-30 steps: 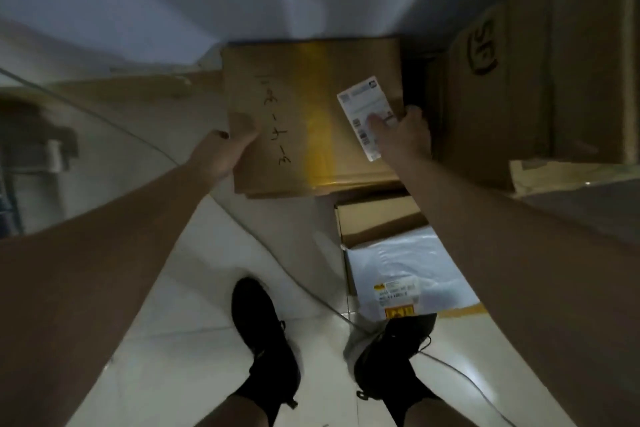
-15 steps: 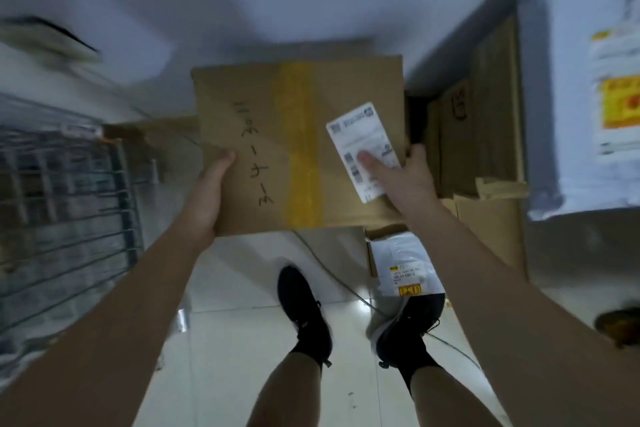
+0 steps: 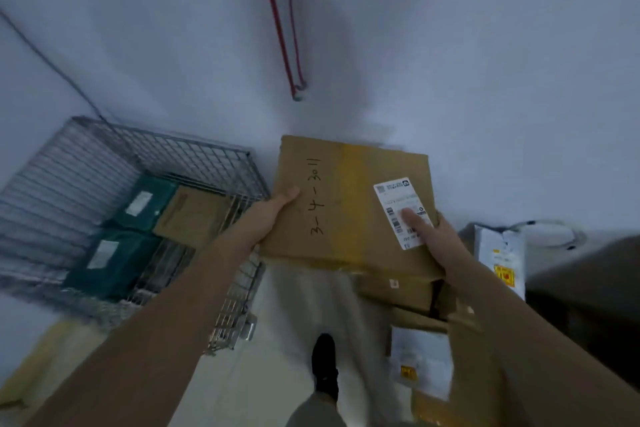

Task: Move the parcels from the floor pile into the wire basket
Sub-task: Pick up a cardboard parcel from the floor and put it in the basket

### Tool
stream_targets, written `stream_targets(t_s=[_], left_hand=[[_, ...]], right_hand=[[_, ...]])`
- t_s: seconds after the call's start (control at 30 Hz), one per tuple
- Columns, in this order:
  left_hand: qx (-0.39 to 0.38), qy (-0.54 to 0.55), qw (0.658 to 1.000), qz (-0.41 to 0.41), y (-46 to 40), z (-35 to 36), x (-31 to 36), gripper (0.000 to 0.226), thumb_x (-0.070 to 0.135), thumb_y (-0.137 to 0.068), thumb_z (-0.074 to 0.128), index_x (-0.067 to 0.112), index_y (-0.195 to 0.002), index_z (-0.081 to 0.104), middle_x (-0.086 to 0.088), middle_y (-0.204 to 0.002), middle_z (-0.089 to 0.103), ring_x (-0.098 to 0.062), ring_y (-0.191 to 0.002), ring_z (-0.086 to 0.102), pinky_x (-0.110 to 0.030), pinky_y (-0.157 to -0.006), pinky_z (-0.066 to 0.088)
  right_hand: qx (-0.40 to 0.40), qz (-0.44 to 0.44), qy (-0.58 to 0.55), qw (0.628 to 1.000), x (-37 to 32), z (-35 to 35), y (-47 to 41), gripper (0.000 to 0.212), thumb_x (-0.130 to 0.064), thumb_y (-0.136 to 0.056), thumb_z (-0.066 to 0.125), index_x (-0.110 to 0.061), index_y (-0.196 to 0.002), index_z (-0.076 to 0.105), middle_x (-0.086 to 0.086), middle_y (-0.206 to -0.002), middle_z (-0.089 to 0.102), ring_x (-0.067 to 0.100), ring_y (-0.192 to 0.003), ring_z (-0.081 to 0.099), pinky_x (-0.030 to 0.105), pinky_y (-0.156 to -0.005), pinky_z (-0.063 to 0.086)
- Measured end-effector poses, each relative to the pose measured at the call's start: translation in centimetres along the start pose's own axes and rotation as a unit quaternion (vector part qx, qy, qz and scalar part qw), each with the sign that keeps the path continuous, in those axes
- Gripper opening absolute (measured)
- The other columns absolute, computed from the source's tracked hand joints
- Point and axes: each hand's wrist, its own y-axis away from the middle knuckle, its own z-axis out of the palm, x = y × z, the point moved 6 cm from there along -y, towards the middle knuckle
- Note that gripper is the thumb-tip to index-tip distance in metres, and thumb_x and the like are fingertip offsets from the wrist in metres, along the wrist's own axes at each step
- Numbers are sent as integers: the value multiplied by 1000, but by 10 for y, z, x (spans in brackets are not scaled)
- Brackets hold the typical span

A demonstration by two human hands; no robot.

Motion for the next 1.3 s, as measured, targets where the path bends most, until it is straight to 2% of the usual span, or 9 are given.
stream_targets(t_s=[0.1,0.27,0.37,0.5,0.6,0.7,0.9,1.07,1.3], left_hand=[[52,21,997,50,82,-25,-8,57,68,-88,67,22,-121,73,-2,-112,79,-21,-98,76,-34,-86,59],[127,86,985,74,203,-75,-49,70,82,-75,68,28,-119,74,0,-112,80,-21,-101,77,-42,-100,57],[197,114,970,86,269,-126,-69,77,84,-74,67,24,-121,73,-3,-112,79,-22,-98,77,-40,-93,59],[261,136,952,83,339,-195,-106,90,92,-65,65,21,-121,72,-6,-111,79,-27,-99,77,-48,-98,58],[288,158,941,84,378,-243,-135,78,82,-80,61,17,-123,71,-8,-110,78,-27,-96,77,-42,-88,62],[306,166,934,81,408,-290,-162,74,77,-86,59,15,-124,69,-9,-108,77,-25,-91,77,-34,-72,60],[335,141,930,62,442,-384,-207,70,79,-88,53,19,-118,69,-5,-101,76,-21,-84,75,-31,-64,56],[334,116,935,34,427,-457,-225,79,87,-82,51,20,-119,70,-7,-107,76,-25,-92,76,-33,-71,59],[317,111,941,42,353,-545,-204,71,84,-83,53,23,-115,70,-5,-111,74,-22,-94,72,-30,-67,55]], right_hand=[[-55,-42,29,997,-30,19,38,54,-57,-83,78,-18,-119,69,3,-96,82,26,-89,79,47,-87,63],[-148,-117,94,978,-85,72,112,46,-54,-86,74,-19,-115,69,5,-96,81,26,-87,78,38,-73,62],[-209,-147,95,962,-121,122,154,47,-52,-89,73,-19,-122,67,6,-103,81,30,-97,77,42,-82,61],[-274,-163,123,940,-156,197,214,49,-51,-91,72,-17,-126,65,8,-107,80,30,-99,77,40,-80,63],[-299,-179,145,926,-168,257,253,52,-52,-90,72,-15,-126,66,9,-106,80,31,-100,77,44,-87,62],[-323,-192,156,914,-170,320,285,47,-50,-92,71,-15,-123,67,9,-103,81,28,-93,78,40,-78,63],[-337,-206,147,907,-159,432,317,53,-56,-90,70,-17,-127,66,8,-105,81,31,-100,77,48,-92,61],[-343,-186,127,912,-156,498,318,50,-50,-90,72,-19,-129,64,6,-102,81,25,-89,79,35,-69,64],[-317,-165,121,926,-187,575,262,55,-53,-85,75,-17,-126,67,9,-107,80,30,-100,77,45,-92,60]])
